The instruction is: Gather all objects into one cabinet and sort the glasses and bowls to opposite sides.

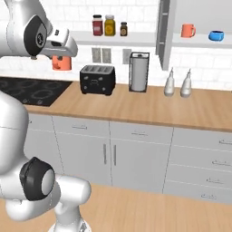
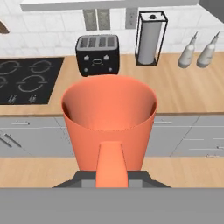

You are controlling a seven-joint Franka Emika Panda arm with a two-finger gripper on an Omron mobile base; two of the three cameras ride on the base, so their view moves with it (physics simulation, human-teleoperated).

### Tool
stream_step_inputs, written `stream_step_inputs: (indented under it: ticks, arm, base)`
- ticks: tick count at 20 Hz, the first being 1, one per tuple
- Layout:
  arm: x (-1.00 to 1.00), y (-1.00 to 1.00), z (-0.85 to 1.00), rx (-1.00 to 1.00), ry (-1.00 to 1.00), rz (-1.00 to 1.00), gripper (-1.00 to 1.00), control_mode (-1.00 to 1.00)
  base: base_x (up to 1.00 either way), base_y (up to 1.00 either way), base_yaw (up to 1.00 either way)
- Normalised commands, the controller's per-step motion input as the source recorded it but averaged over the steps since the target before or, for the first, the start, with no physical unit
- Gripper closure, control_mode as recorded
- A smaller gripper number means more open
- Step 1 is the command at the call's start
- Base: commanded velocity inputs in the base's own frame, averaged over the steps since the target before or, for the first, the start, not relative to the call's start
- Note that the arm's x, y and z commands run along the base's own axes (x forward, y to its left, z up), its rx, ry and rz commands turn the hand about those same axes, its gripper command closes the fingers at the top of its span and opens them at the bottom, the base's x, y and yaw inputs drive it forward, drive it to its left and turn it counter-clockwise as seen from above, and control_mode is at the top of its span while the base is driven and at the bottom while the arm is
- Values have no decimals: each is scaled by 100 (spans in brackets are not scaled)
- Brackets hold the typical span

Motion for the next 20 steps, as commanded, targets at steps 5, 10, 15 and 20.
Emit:
stream_step_inputs:
  ticks: [5,10,15,20]
  arm:
    - [0,0,0,0,0,0,100,100]
    - [0,0,0,0,0,0,100,100]
    - [0,0,0,0,0,0,100,100]
    - [0,0,0,0,0,0,100,100]
  base:
    - [26,-34,0]
    - [19,-16,-1]
    - [-14,-50,-2]
    - [-17,-66,0]
